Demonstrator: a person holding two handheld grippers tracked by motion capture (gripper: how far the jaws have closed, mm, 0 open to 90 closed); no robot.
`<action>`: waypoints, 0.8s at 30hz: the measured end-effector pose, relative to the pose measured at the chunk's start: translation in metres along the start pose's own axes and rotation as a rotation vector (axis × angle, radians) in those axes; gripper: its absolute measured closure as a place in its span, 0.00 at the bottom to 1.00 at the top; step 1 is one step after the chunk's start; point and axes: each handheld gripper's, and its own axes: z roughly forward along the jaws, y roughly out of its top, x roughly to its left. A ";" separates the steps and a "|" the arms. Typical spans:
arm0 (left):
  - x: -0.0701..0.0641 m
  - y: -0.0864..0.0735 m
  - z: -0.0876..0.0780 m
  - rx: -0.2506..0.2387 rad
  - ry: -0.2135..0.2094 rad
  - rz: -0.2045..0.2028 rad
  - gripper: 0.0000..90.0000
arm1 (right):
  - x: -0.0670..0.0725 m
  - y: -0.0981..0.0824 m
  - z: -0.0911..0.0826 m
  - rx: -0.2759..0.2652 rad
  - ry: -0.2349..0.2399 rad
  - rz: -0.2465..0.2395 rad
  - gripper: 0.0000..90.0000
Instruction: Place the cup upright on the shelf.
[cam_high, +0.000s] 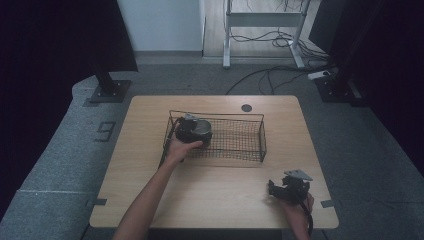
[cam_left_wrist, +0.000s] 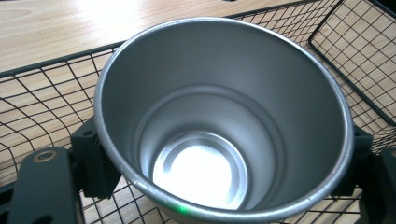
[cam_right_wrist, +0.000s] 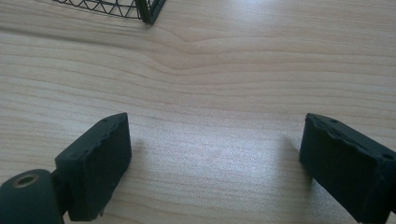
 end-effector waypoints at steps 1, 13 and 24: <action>0.000 0.000 0.000 0.000 0.000 0.000 0.20 | 0.000 0.000 0.000 0.000 0.000 0.000 0.10; -0.002 -0.004 0.010 0.059 0.035 0.000 0.20 | 0.000 0.000 0.000 0.000 0.000 0.000 0.10; -0.002 -0.006 0.015 0.099 0.044 -0.006 0.20 | 0.000 0.000 0.000 0.000 0.000 0.000 0.10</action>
